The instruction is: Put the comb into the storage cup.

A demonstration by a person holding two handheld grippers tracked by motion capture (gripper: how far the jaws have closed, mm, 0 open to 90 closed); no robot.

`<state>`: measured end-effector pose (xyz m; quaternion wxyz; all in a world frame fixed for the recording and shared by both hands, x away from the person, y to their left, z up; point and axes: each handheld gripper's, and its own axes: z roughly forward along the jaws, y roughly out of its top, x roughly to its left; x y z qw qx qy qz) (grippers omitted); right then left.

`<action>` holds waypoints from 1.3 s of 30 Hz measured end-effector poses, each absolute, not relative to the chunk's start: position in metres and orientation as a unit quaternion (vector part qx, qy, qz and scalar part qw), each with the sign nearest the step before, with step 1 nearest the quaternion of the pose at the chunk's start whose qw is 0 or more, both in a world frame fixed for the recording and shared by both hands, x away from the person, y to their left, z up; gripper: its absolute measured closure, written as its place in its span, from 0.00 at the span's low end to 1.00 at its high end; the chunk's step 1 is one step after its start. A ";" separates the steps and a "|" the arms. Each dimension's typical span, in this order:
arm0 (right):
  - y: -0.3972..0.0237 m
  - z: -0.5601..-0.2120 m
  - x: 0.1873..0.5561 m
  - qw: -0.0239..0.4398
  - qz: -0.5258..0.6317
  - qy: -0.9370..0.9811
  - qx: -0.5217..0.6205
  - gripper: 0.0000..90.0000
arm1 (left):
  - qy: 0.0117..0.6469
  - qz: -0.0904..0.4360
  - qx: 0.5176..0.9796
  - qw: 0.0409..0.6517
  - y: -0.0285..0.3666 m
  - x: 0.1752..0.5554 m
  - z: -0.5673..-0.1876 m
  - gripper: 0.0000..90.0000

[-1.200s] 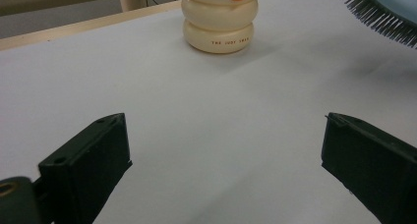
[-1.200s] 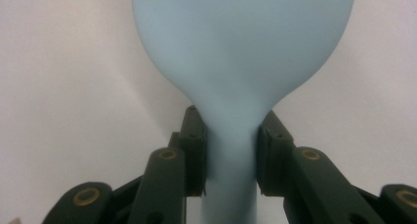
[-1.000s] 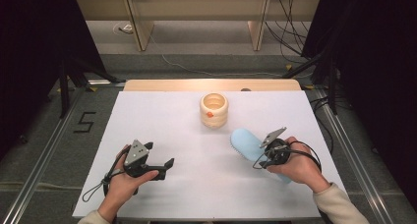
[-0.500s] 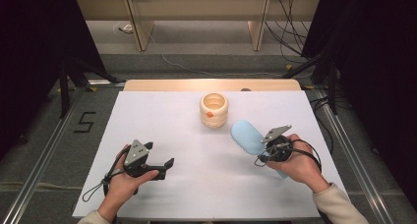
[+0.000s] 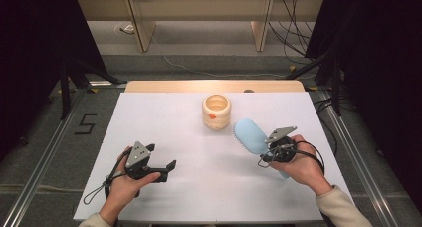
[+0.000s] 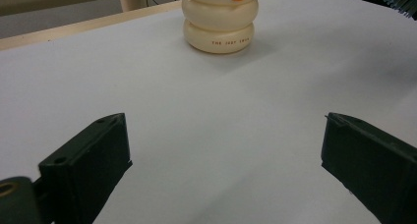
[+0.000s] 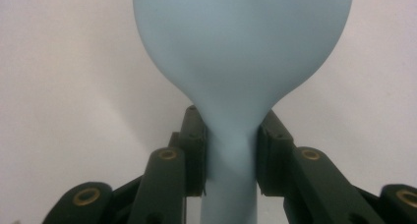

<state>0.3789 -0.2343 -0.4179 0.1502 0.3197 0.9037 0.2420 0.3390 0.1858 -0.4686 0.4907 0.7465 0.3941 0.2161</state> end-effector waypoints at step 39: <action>-0.233 -0.412 0.378 0.193 0.300 0.871 0.338 0.78 | 0.394 0.216 0.746 0.491 0.186 0.339 -0.468 0.04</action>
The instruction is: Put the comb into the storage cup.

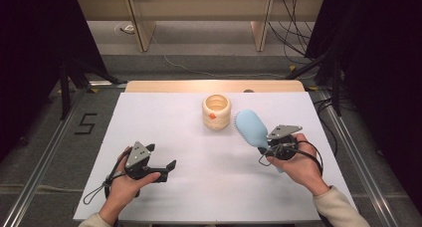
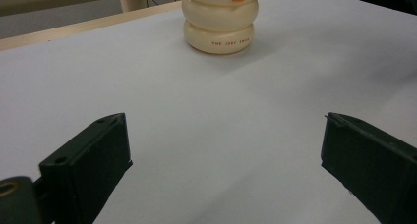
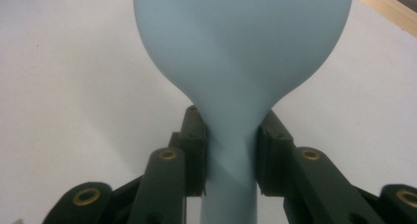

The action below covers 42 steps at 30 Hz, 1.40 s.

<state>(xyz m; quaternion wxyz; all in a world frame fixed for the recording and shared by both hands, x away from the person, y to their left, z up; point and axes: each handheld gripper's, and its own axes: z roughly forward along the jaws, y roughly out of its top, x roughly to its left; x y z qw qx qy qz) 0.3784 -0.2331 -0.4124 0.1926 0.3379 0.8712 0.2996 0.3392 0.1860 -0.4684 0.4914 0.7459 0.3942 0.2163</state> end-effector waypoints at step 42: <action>-0.222 -0.418 0.380 0.239 0.433 0.805 0.327 0.78 | 0.392 0.213 0.745 0.496 0.181 0.340 -0.467 0.05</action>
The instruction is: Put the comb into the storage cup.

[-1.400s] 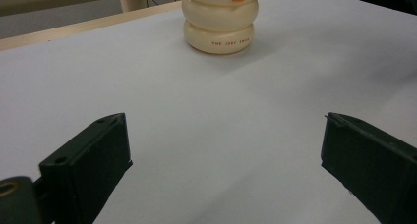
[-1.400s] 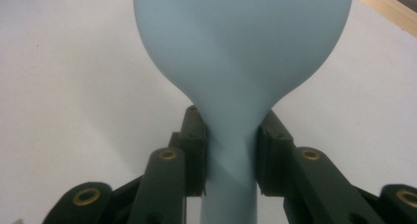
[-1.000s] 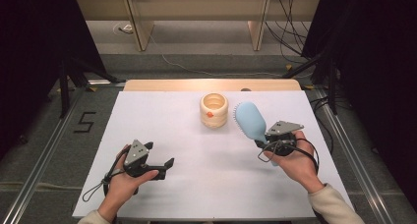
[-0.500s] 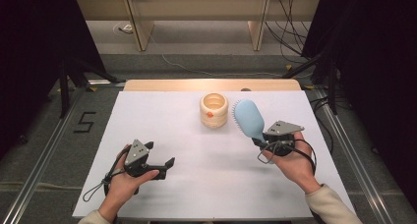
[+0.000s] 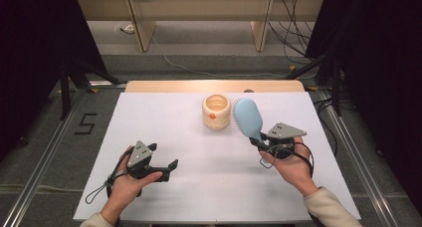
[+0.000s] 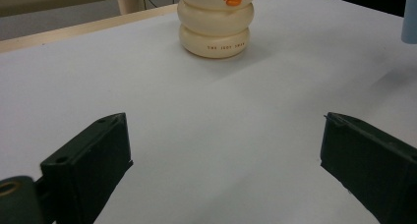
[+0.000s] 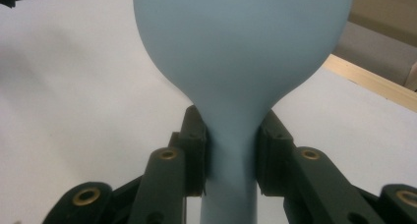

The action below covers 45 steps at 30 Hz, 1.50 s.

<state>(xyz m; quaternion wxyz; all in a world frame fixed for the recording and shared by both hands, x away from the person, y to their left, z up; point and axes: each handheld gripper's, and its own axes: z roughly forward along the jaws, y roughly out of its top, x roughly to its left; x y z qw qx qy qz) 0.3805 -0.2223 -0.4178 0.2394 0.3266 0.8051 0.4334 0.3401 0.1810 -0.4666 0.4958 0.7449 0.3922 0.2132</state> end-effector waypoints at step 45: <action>-0.226 -0.410 0.393 0.245 0.489 0.755 0.362 0.78 | 0.393 0.211 0.745 0.495 0.180 0.342 -0.469 0.06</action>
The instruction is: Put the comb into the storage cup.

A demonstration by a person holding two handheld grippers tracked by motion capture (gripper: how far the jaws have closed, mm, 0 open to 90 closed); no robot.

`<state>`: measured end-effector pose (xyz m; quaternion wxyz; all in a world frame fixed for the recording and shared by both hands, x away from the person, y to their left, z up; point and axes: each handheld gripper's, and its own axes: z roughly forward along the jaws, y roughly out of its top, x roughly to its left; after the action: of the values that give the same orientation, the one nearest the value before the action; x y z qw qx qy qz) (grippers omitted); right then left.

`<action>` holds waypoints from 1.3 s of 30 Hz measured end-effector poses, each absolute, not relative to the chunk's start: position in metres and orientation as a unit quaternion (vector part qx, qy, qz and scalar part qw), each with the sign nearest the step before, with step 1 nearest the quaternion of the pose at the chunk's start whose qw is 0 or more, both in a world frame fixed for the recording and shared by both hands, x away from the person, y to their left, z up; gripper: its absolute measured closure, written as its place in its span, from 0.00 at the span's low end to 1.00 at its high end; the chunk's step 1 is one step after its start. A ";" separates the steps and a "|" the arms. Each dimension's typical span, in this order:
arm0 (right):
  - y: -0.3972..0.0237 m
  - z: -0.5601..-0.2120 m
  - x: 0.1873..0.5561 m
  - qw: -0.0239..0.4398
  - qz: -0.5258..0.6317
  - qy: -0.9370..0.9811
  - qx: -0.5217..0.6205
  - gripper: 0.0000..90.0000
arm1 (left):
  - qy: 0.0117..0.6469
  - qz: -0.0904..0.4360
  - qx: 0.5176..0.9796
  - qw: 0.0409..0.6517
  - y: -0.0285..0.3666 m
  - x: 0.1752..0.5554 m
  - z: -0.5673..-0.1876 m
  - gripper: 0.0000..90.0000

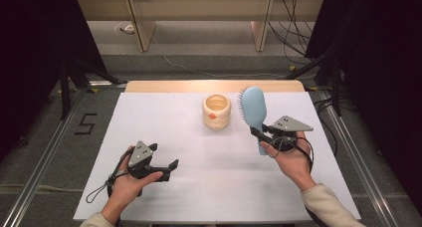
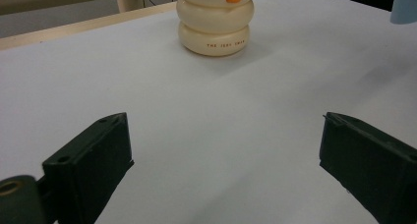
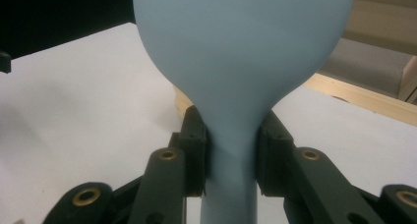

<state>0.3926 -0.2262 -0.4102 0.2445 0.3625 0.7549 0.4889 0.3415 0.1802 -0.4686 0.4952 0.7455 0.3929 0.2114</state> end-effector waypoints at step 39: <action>-0.220 -0.400 0.414 0.264 0.537 0.702 0.385 0.78 | 0.393 0.211 0.745 0.496 0.181 0.342 -0.468 0.06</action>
<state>0.4142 -0.2198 -0.4000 0.2645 0.3849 0.7024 0.5371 0.3419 0.1811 -0.4684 0.4961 0.7450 0.3927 0.2114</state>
